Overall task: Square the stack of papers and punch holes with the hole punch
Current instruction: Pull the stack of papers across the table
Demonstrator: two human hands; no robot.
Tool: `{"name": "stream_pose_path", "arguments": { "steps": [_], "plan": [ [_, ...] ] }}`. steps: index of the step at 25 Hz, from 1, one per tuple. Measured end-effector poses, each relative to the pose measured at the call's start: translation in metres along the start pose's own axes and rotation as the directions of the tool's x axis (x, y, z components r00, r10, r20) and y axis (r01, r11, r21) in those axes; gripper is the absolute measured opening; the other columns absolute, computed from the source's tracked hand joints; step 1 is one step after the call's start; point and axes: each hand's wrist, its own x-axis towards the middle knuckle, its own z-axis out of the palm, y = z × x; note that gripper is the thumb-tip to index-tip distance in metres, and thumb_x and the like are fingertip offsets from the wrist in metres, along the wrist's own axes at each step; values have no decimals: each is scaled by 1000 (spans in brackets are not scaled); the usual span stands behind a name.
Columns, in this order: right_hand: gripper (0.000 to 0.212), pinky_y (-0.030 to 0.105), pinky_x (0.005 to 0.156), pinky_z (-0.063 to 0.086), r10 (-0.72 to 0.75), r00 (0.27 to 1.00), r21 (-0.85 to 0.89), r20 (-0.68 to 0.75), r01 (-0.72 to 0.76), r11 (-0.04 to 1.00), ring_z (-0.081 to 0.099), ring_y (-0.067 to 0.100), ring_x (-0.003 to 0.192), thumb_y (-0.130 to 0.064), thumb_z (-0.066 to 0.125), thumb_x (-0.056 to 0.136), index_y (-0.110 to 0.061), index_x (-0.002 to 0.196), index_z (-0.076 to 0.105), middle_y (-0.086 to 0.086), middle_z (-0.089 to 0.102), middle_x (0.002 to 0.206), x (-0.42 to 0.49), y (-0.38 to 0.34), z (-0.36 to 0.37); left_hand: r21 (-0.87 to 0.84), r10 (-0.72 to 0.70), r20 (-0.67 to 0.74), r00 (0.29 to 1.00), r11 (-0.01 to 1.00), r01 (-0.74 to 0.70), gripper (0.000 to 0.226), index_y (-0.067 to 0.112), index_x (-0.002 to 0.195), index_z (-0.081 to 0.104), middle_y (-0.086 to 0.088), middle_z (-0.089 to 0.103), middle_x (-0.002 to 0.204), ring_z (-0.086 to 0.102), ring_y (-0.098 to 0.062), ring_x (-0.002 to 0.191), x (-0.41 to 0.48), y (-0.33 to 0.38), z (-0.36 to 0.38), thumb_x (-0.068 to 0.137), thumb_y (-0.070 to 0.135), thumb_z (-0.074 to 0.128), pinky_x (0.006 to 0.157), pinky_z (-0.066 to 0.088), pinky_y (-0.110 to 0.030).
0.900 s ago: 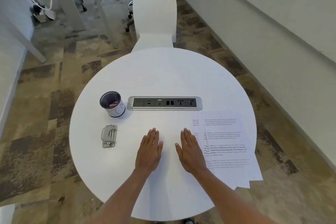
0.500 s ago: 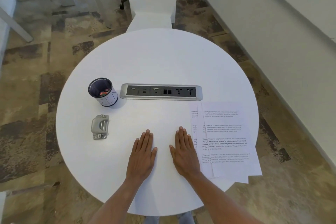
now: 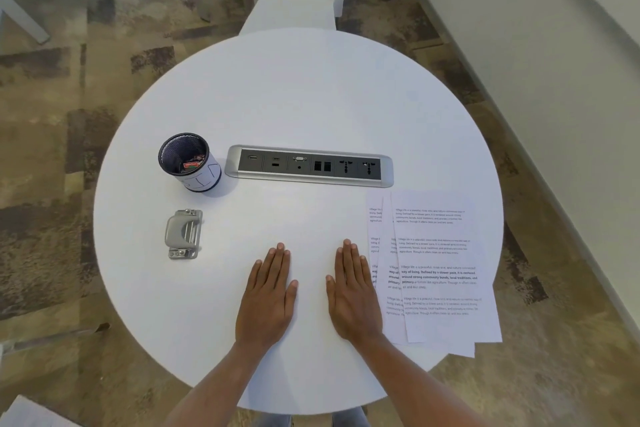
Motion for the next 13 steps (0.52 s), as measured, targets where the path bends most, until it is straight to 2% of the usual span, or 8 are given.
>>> {"name": "stream_pose_path", "arguments": {
  "steps": [7,10,13],
  "plan": [
    [59,37,121,8,7,1000,-3,-7,-7,1000,5,23,153,-31,25,104,-3,154,15,12,8,165,1,0,2,-5,2,0,1000,1000,-2,60,19,153,6,4,8,163,7,-11,150,1,-2,2,99,37,24,122,9,-34],
    [59,37,122,5,-5,1000,-6,16,5,1000,0,22,153,-32,23,104,-3,155,12,11,4,165,0,2,-1,15,13,-16,1000,1000,-12,60,18,153,8,2,9,163,8,-12,150,-1,1,1,99,37,25,122,10,-34],
    [59,36,123,4,-9,1000,30,15,9,1000,1,23,153,-31,28,103,-4,154,15,10,6,164,0,-1,-6,12,11,-43,999,1000,-10,59,14,151,22,-2,22,160,19,-16,148,0,5,-6,97,34,34,120,17,-37]
  ]
}}
